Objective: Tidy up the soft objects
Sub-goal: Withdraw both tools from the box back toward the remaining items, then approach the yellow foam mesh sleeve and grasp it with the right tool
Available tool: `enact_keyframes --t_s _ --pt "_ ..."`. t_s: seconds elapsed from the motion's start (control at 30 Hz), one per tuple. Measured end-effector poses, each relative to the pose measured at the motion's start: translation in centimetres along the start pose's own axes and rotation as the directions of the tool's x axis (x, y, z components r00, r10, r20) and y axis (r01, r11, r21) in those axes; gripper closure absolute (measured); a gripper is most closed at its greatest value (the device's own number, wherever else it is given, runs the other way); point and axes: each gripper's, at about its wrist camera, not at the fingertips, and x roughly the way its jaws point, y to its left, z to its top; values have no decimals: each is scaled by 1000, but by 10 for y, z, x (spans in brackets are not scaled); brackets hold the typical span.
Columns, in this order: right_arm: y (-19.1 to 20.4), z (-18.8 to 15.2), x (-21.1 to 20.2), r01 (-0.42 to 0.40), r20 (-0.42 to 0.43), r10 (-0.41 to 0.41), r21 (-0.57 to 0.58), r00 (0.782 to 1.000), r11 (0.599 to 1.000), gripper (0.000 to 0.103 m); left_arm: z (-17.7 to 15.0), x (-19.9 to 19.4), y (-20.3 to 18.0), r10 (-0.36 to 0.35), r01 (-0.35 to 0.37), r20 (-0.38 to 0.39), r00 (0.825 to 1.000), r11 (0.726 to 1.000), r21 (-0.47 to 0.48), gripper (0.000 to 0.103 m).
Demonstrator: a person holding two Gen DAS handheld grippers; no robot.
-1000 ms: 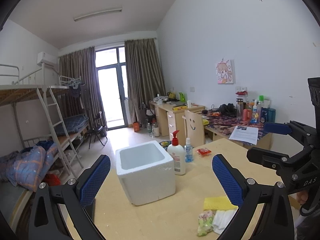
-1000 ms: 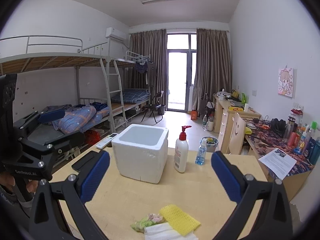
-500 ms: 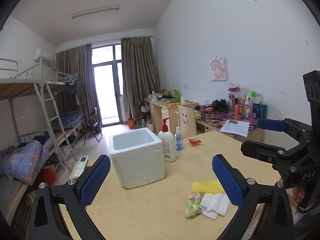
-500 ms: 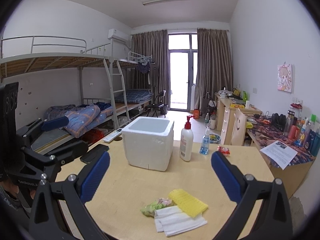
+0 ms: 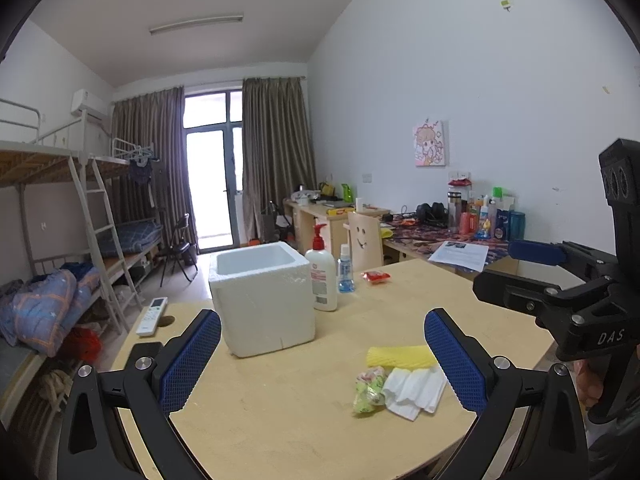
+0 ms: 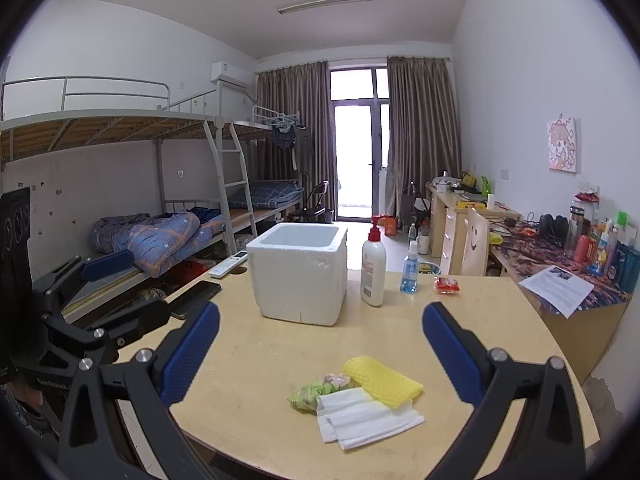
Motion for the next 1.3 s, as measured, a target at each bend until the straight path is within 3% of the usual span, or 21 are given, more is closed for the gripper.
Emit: enact_keyframes --t_s 0.17,0.33,0.57,1.0,1.3 --pt "-1 -12 0 7 1 -7 11 1000 1000 1 -11 1 1 -23 23 0 1000 999 -26 1" --pt "-3 -24 1 21 -5 -21 16 1000 1000 1 -22 4 -1 20 -20 -3 1000 999 -46 1" --pt "-7 -34 1 41 -21 -40 19 999 999 1 -33 7 -3 4 -5 -17 1000 998 -68 1" --pt "-22 -56 7 54 -46 -52 52 998 997 1 -52 17 -10 0 0 0 1000 999 -43 1" --pt "-33 -70 19 69 -90 -62 72 994 995 1 -65 33 -8 -17 16 -31 999 998 -56 1"
